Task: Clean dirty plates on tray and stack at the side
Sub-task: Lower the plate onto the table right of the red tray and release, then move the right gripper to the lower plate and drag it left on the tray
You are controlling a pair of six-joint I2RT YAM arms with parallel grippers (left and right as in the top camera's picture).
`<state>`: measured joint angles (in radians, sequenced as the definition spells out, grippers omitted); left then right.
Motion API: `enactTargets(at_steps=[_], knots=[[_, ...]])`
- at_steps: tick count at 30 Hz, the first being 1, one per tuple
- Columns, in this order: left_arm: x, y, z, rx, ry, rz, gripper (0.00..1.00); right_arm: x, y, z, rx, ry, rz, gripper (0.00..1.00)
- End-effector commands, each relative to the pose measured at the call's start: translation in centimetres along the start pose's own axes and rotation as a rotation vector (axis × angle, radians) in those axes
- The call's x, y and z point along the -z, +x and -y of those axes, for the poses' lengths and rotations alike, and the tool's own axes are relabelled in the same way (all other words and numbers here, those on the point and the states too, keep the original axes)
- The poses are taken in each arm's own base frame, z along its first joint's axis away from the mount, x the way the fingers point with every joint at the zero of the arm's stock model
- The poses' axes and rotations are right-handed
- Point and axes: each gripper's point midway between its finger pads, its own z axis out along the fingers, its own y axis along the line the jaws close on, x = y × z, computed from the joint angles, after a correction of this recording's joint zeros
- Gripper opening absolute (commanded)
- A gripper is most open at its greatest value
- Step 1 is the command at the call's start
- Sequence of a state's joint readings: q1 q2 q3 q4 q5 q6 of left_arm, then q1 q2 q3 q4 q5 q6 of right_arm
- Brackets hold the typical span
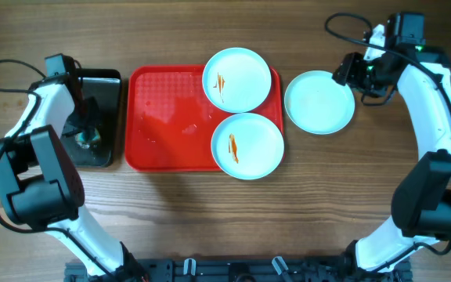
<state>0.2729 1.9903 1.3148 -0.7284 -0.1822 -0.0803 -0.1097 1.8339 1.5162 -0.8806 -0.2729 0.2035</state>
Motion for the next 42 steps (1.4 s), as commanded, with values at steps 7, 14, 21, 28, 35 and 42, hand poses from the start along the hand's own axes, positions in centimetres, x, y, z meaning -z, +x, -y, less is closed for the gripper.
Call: enactTargets(at_steps=[7, 14, 21, 28, 35, 42], knots=[[-3.5, 0.8, 1.1, 0.028, 0.085, -0.057, 0.04, 0.4, 0.7, -5.1, 0.096, -0.069, 0.004, 0.57], [-2.7, 0.8, 1.8, 0.030, 0.136, -0.063, 0.04, 0.5, 0.9, -7.9, 0.138, -0.162, 0.007, 0.56], [5.7, -2.7, 0.7, 0.067, 0.155, 0.067, 0.04, 0.8, 1.1, -9.5, 0.149, -0.206, 0.010, 0.56], [11.1, -3.9, -0.1, 0.093, 0.176, 0.191, 0.04, -1.2, 2.7, -12.8, 0.213, -0.159, 0.002, 0.56], [12.0, -1.7, 3.9, 0.069, 0.367, 0.097, 0.04, -2.9, 5.2, -14.1, 0.260, -0.144, -0.074, 0.56], [12.6, -0.4, 6.8, -0.004, 0.385, 0.072, 0.04, -4.5, 5.8, -13.9, 0.260, -0.122, -0.106, 0.56]])
